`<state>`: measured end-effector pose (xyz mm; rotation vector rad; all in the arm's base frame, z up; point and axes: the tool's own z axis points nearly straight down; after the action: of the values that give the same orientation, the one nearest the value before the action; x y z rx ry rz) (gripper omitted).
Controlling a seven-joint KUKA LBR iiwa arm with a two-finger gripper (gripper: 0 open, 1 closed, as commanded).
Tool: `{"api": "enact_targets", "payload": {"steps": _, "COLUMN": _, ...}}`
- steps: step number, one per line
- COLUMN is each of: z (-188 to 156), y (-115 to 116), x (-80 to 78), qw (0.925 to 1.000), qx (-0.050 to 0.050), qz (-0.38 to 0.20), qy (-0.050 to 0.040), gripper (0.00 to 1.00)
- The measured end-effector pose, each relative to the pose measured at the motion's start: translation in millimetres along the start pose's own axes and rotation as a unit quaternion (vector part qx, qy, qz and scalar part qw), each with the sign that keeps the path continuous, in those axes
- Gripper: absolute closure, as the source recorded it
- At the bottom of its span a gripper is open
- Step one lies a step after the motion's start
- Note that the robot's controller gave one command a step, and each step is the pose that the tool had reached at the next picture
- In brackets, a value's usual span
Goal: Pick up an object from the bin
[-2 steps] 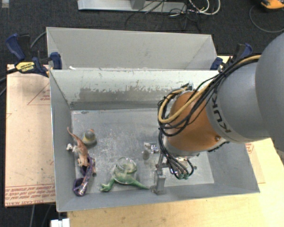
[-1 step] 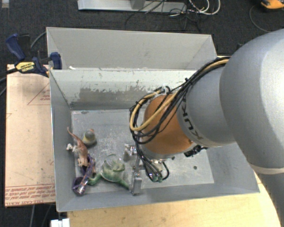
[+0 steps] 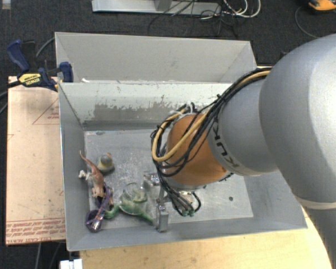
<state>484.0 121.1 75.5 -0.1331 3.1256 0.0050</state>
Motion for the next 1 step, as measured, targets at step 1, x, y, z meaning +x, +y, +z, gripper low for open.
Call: {"api": "enact_targets", "payload": {"steps": 1, "z": 0.4, "y": 1.8, "x": -0.4, "qw": 1.0000, "qx": 0.000, "qz": 0.002, "qy": 0.0002, "gripper": 0.00}}
